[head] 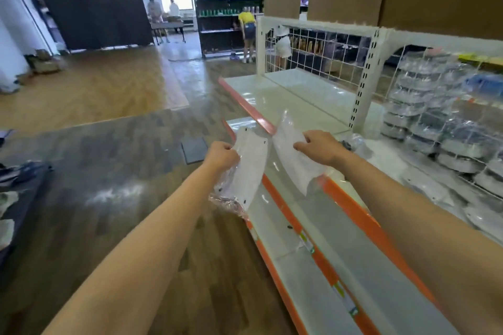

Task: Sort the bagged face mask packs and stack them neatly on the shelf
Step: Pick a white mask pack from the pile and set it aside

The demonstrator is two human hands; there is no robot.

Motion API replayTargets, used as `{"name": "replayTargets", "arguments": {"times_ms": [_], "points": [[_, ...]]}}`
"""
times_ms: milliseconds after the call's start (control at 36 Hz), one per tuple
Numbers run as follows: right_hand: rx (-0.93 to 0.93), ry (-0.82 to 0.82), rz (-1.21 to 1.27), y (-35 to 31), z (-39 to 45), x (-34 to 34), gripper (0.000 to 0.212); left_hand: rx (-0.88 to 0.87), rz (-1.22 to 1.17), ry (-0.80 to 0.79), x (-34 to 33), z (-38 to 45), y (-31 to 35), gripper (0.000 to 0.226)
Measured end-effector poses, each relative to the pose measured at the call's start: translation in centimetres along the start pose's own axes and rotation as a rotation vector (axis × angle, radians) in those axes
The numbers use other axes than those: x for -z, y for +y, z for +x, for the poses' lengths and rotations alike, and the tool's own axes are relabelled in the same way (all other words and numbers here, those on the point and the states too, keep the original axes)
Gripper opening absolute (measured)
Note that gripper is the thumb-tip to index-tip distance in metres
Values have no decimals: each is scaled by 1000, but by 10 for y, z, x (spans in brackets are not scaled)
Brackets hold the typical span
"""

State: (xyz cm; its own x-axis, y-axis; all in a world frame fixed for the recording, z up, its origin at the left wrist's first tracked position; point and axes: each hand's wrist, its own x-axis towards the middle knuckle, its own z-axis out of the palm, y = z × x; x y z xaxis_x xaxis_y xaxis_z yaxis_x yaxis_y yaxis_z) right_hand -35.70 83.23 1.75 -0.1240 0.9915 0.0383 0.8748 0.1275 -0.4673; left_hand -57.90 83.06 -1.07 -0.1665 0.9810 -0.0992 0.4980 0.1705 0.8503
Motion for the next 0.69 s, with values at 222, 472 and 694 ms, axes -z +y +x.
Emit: {"name": "replayTargets", "arguments": {"times_ms": [222, 472, 694], "points": [[-5, -21, 23, 1, 66, -17, 37, 7, -27, -21, 4, 72, 3, 15], [-87, 31, 8, -17, 151, -22, 27, -73, 12, -84, 28, 162, 2, 6], [-95, 27, 17, -46, 213, -51, 27, -98, -3, -132, 40, 243, -8, 8]]}}
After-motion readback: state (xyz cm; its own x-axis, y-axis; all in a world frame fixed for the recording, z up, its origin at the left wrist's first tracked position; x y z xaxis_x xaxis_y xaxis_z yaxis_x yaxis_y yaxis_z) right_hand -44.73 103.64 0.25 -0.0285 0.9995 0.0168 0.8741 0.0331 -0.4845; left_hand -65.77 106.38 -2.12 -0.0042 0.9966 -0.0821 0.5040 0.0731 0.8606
